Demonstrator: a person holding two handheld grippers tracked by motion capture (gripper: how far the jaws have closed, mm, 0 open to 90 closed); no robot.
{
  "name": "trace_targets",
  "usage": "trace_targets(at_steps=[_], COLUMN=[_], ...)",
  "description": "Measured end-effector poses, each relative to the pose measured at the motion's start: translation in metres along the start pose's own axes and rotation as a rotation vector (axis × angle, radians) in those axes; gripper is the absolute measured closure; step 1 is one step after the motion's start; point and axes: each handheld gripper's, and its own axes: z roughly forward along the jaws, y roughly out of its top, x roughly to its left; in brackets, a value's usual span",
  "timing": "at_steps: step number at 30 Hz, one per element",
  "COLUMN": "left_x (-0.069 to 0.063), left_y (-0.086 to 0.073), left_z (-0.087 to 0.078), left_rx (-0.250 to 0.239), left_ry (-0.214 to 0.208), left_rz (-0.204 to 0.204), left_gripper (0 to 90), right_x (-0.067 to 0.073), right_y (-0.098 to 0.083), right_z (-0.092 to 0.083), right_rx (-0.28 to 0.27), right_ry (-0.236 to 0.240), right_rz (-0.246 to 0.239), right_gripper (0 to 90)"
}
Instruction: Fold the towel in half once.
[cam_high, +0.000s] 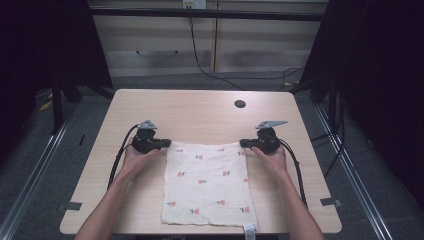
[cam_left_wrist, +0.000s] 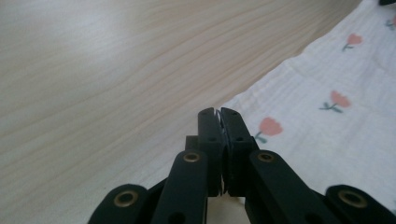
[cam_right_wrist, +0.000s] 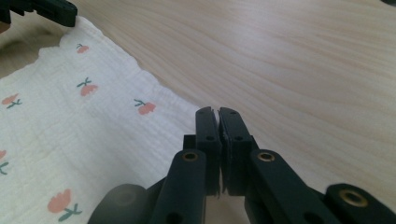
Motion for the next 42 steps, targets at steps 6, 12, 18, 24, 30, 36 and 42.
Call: trace_targets(at_steps=[6,12,18,24,30,36,42], left_x=[-0.001,-0.009,-0.009,-0.013,-0.014,-0.019,-0.012], left_y=[0.016,0.029,0.041,0.062,0.082,0.090,0.066], left_z=[-0.016,-0.032,-0.043,-0.055,-0.067,-0.082,-0.080], left_rx=[-0.082,-0.149,-0.203,-0.264,-0.292,-0.318,-0.271], left_ry=[-0.012,-0.030,-0.027,-0.033,-0.026,-0.022,-0.009], left_rz=[-0.015,0.009,-0.009,0.004,0.024,0.069,0.075], left_gripper=[88.2,88.1,88.2,88.2,88.2,88.1,88.1], right_x=[0.001,0.001,0.002,0.007,0.009,0.012,0.011], right_y=[0.010,0.022,0.033,0.047,0.064,0.077,0.061], right_z=[-0.010,-0.023,-0.034,-0.044,-0.054,-0.066,-0.064], right_rx=[-0.032,-0.069,-0.101,-0.139,-0.179,-0.227,-0.206], right_ry=[-0.005,-0.010,-0.012,-0.009,-0.010,-0.006,0.004], right_rz=[-0.006,-0.014,-0.018,-0.037,-0.043,-0.058,-0.059], right_gripper=[87.6,87.5,87.6,87.6,87.6,87.7,87.7])
